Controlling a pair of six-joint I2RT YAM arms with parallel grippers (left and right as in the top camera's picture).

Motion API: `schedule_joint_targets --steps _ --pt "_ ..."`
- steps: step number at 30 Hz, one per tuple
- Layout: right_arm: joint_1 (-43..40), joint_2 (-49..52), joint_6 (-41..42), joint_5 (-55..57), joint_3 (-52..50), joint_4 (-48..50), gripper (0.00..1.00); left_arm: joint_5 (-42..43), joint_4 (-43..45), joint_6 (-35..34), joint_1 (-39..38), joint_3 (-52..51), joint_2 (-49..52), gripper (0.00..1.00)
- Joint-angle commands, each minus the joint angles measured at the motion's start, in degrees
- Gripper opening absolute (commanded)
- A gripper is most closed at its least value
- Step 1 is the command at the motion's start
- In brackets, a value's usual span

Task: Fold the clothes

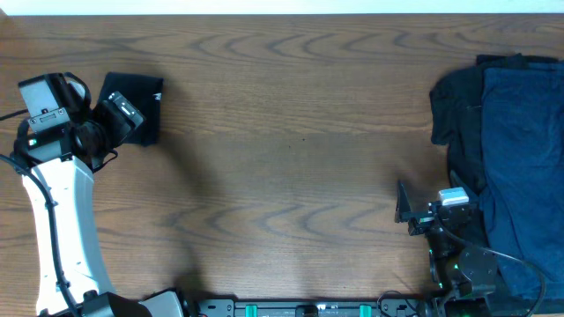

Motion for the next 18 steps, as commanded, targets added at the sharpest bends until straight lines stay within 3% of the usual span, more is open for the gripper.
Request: schedule_joint_targets --steps 1,11,18 --pt "0.57 -0.37 -0.94 0.63 -0.04 -0.28 0.99 -0.15 -0.13 -0.31 0.02 0.15 0.37 0.98" --pt "0.57 -0.37 -0.94 0.63 -0.04 -0.28 0.99 -0.17 -0.15 -0.31 0.02 -0.13 -2.62 0.98" --pt "0.57 -0.37 -0.94 0.66 -0.04 -0.28 0.99 -0.15 -0.15 -0.31 -3.02 -0.13 -19.71 0.98"
